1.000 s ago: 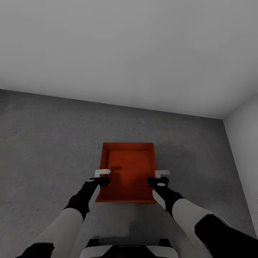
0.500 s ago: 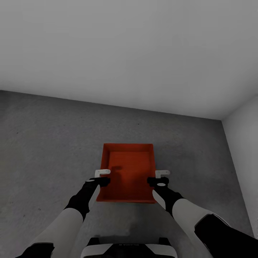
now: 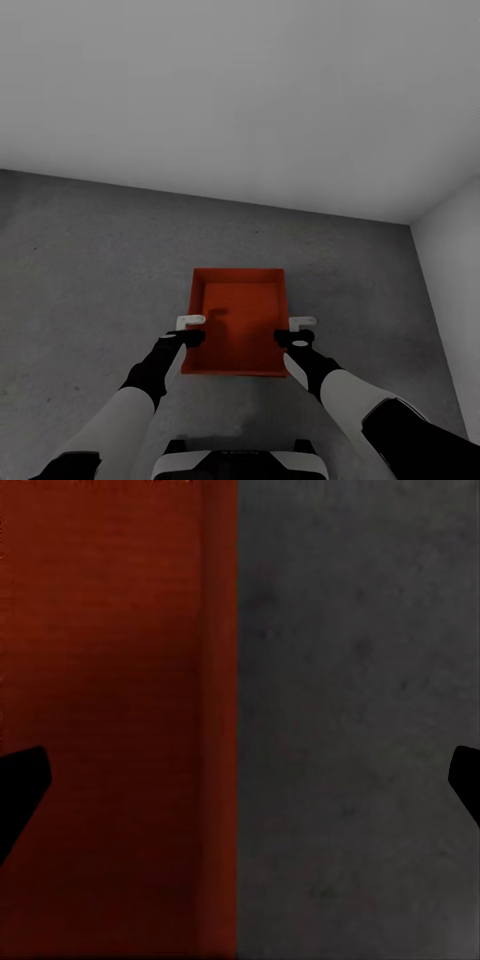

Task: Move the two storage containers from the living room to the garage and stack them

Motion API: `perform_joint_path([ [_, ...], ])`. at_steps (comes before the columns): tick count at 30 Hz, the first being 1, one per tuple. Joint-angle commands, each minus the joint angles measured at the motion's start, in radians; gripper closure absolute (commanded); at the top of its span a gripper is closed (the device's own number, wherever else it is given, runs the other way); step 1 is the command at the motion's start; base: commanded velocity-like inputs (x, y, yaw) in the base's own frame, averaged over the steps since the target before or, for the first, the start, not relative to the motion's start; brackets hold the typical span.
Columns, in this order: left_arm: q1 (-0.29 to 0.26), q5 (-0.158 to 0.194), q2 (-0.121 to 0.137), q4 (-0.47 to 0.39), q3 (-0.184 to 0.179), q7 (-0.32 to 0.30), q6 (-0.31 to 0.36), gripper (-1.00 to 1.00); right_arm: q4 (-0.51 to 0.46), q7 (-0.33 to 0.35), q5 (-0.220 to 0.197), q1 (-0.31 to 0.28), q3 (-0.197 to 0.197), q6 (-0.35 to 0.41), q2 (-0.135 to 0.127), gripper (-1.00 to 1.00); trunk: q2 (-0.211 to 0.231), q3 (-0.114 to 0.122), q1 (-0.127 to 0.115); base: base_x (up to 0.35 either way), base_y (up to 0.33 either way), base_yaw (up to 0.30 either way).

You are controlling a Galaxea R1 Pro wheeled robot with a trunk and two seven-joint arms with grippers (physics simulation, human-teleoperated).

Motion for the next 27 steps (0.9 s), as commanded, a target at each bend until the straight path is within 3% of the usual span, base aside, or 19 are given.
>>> perform_joint_path([
  [1, 0.0, -0.002, -0.001, -0.002, 0.004, 0.0, 0.006, -1.0, 0.0, -0.005, -0.009, 0.0, 0.009, 0.0, 0.0, -1.0, 0.007, 0.003, -0.004, 0.0, 0.0, 0.0],
  [27, 0.0, -0.002, -0.001, -0.001, 0.004, 0.0, 0.006, -1.0, 0.0, -0.005, -0.009, 0.0, 0.008, 0.0, 0.0, -1.0, 0.189, 0.084, -0.104, 0.0, 0.0, 0.0],
])
